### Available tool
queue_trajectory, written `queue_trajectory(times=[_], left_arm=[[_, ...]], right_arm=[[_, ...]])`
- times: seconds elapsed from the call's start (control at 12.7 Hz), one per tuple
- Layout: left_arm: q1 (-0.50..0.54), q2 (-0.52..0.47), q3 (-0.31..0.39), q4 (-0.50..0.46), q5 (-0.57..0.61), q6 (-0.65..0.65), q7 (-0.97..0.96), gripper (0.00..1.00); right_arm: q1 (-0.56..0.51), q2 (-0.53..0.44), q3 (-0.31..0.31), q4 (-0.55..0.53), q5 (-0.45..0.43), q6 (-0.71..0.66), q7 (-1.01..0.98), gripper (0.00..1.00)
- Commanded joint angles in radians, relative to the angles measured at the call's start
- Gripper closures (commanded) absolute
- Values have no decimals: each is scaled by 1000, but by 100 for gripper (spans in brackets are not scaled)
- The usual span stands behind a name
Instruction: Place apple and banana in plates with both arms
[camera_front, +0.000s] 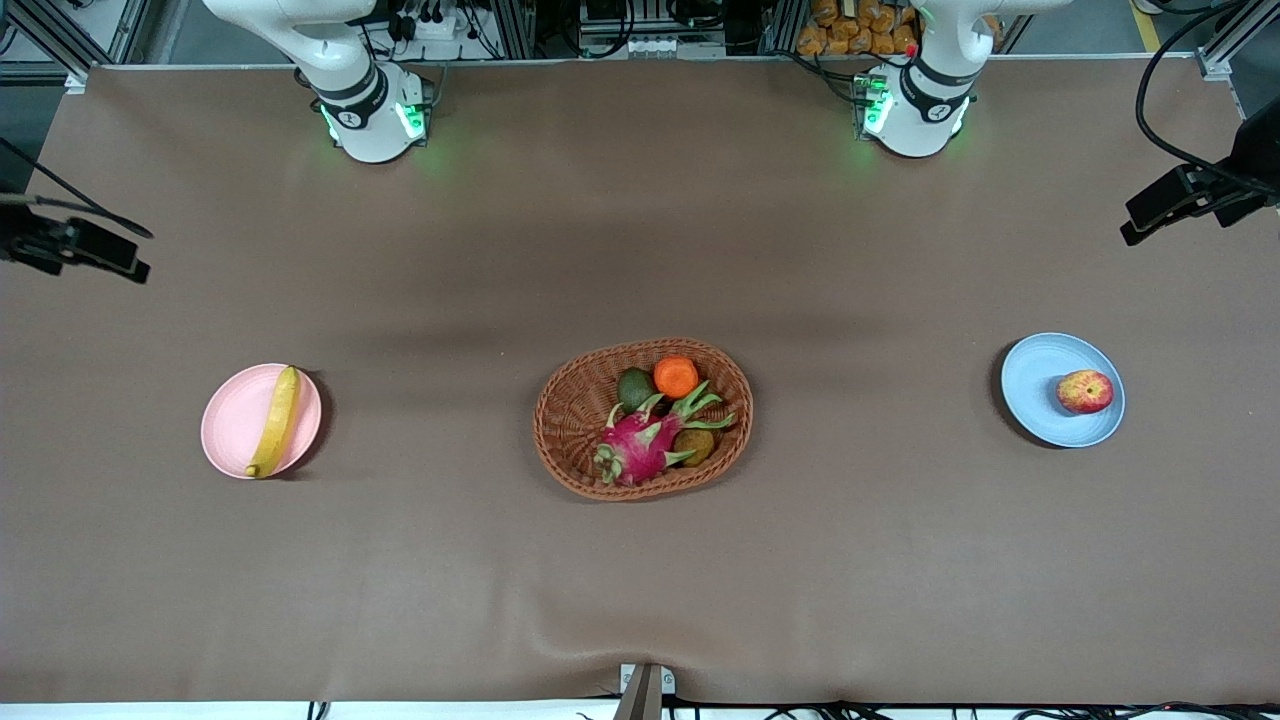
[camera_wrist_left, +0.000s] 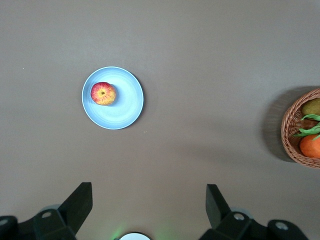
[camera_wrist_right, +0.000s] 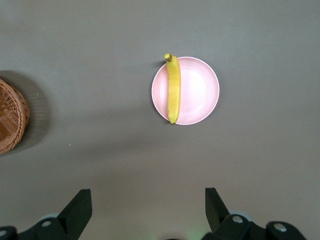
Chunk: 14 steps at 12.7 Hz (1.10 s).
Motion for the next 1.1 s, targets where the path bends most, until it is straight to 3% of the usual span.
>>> queue_trajectory(times=[0.0, 1.02], left_arm=[[5, -7, -6, 14, -6, 3, 4, 0], [10, -8, -3, 23, -6, -21, 5, 0]], right_arm=[[-14, -77, 2, -74, 16, -1, -20, 0], [-17, -70, 3, -73, 4, 10, -23, 0]])
